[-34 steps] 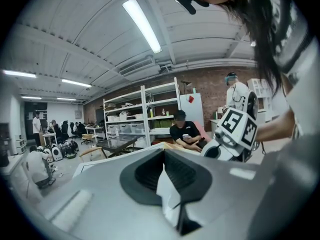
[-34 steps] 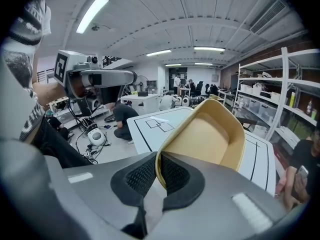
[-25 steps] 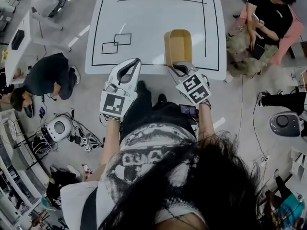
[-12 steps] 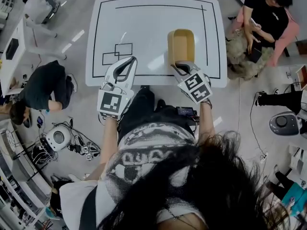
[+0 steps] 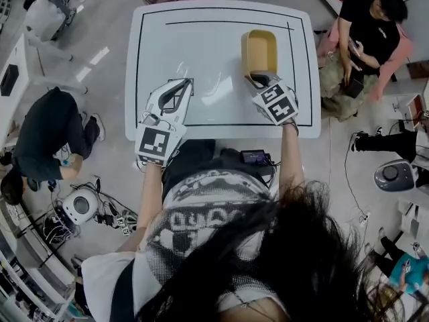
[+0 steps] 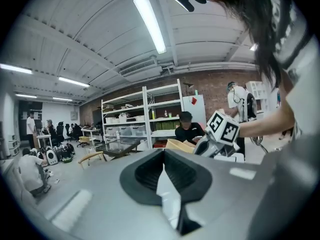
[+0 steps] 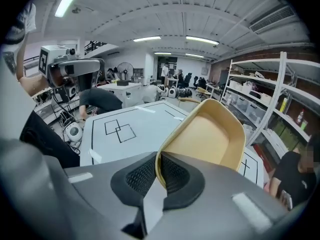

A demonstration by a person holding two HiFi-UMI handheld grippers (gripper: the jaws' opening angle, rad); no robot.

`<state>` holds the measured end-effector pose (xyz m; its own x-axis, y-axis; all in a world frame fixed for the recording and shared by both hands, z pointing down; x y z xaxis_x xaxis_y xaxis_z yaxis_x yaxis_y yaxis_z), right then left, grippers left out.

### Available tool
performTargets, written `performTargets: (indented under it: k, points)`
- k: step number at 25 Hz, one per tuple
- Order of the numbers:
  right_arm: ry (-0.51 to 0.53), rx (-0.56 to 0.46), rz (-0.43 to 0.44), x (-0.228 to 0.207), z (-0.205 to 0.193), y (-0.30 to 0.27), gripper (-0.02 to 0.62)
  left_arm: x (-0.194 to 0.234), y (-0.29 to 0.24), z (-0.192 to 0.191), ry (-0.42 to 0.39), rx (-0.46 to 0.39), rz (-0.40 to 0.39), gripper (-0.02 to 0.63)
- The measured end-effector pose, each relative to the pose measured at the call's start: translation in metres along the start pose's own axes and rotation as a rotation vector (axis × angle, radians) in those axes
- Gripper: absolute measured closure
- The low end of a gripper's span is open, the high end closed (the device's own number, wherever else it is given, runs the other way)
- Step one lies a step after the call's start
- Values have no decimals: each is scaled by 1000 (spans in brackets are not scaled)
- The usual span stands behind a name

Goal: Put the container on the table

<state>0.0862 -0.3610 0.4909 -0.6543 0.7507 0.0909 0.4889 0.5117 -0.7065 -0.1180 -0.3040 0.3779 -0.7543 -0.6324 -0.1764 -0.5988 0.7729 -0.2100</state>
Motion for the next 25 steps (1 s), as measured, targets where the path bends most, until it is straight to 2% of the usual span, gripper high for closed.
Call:
performTargets:
  k: [6,12,16,21,25]
  points:
    - [27,98,3,-35,19,-60,575,36,-5,-9,20,7,-9,606]
    - [39,240,18,-66,11,-117,574,53,-11,-16,31,16,-21,606]
    - [50,300,18,-82,6,-137,574,63,-15,-20,30,28,-27,606]
    - [119,362,10,-96,3,-153,570,70,-20,-24,37,42,-24,606]
    - [155,380,-2,-102,5,-155,551,72,-23,-24,34,43,-27,606]
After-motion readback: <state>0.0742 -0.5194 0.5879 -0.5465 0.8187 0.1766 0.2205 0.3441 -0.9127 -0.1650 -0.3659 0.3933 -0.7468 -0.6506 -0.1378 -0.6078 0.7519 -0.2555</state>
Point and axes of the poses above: the fingertips, and each gripper's own axes: y backward along the fingers, x to its left, z out of its top, the point moved 5 cm from there along y, backward along the fingers, and after that the axes turned 2 degrees about -y, right-handed, at the moved point
